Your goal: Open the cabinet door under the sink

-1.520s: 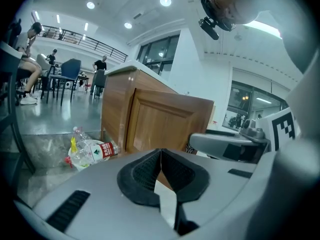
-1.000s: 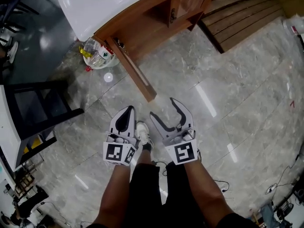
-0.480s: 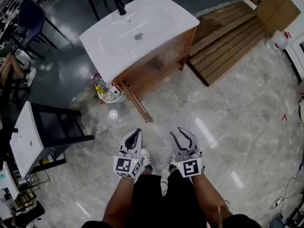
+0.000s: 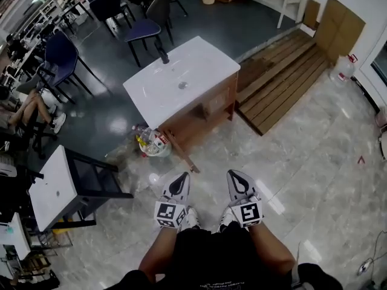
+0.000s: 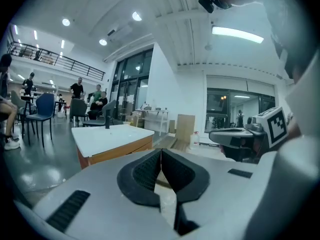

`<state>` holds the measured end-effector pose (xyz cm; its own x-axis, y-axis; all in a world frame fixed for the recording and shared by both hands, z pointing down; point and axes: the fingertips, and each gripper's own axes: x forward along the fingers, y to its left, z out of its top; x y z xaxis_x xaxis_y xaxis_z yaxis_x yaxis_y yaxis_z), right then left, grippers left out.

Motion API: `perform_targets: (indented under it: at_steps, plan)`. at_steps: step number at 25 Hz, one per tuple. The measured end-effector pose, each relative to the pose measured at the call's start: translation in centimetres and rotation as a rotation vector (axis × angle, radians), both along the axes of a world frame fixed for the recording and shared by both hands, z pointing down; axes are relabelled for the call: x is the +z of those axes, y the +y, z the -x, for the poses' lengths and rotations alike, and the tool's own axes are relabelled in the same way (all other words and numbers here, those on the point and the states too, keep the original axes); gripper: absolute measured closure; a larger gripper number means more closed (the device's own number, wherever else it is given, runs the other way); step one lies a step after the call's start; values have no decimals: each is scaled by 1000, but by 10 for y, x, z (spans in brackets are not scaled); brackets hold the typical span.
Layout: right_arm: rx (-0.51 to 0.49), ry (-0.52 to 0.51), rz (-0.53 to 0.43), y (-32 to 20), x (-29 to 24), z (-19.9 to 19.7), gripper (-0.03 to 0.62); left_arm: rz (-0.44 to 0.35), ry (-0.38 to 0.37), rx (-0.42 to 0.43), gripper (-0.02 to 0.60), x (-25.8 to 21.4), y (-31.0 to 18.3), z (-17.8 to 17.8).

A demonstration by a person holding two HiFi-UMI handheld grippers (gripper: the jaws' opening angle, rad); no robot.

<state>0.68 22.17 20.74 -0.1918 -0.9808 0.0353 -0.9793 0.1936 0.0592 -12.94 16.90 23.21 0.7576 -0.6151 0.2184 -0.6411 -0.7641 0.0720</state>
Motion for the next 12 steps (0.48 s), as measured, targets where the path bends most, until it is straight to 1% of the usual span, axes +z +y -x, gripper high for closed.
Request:
perform_targets:
  at_steps: [3, 7, 9, 12]
  plan:
    - [17, 4, -33, 5, -25, -9, 571, -22, 14, 10, 558, -23, 11, -8]
    - [22, 19, -102, 3, -55, -16, 571, -71, 62, 35, 558, -59, 16, -23]
    - [20, 31, -129, 2, -65, -17, 571, -92, 76, 36, 558, -71, 16, -27]
    - [22, 42, -128, 5, -75, -19, 571, -112, 77, 38, 558, -78, 21, -31]
